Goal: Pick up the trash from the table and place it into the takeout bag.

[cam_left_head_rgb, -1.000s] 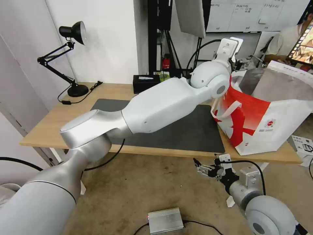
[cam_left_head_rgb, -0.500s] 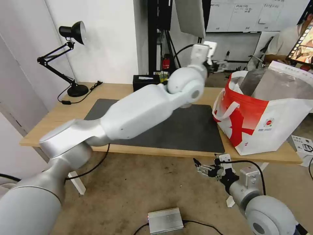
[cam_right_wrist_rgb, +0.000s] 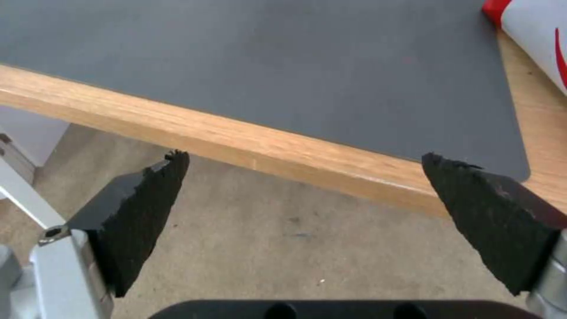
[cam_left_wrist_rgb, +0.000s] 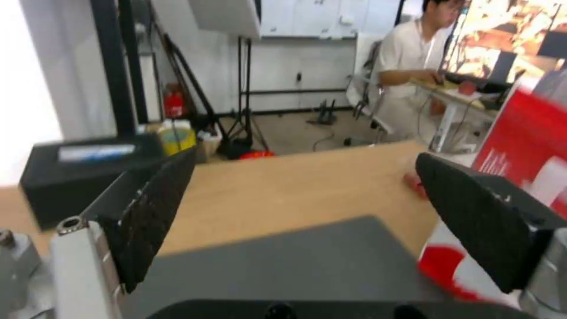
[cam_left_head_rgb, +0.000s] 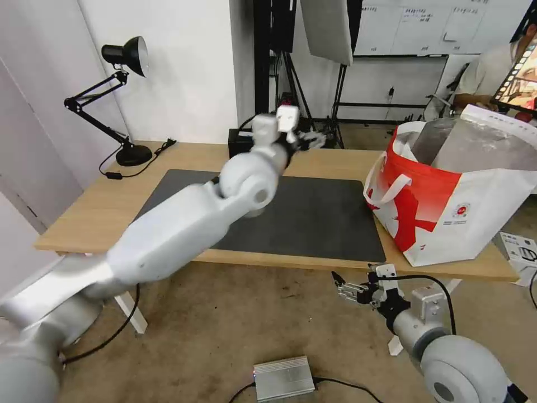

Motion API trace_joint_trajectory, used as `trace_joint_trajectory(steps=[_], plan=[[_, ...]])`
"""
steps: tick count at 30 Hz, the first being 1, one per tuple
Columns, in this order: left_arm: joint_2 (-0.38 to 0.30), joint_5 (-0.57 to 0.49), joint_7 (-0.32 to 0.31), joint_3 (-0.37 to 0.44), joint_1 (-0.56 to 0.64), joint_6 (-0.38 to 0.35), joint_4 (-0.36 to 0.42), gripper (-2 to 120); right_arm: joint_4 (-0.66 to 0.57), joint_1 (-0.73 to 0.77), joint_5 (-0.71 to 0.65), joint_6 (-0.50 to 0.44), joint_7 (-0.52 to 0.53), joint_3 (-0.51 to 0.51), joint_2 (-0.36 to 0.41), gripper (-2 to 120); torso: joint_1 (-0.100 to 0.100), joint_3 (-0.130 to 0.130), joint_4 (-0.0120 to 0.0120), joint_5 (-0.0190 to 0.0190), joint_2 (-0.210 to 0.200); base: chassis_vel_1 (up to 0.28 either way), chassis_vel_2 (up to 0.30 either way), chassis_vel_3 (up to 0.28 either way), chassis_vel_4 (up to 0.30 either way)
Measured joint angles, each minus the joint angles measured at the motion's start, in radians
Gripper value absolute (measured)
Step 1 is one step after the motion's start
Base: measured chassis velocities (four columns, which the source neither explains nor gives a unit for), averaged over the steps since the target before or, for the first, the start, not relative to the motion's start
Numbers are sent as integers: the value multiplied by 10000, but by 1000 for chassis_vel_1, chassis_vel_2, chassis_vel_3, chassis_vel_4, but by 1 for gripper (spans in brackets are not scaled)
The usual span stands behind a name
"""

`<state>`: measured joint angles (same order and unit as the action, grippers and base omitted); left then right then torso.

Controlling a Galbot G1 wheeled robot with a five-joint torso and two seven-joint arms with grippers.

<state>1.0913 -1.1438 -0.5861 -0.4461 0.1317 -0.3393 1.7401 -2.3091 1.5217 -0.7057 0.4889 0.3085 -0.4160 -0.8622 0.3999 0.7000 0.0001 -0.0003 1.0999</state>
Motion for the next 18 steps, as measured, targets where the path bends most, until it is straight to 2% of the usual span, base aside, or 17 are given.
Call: trace_joint_trajectory(steps=[9,12,13,15,18], plan=[[-881,290,203,1175,1477,52,1068,100,0,0,0,0,0,0,0,100,0,-1,-2,3,1,0,0,0,0],[-1429,605,559,1905,2445,204,1508,100,0,0,0,0,0,0,0,100,0,-1,2,2,2,0,0,0,0],[-1429,605,559,1905,2445,204,1508,100,0,0,0,0,0,0,0,100,0,-1,2,2,2,0,0,0,0],[-1725,953,802,2489,3380,309,1843,100,0,0,0,0,0,0,0,100,0,-1,-1,1,1,0,0,0,0],[-1894,1289,1046,2933,4097,408,2065,100,0,0,0,0,0,0,0,100,-1,-1,0,2,1,0,0,0,0]])
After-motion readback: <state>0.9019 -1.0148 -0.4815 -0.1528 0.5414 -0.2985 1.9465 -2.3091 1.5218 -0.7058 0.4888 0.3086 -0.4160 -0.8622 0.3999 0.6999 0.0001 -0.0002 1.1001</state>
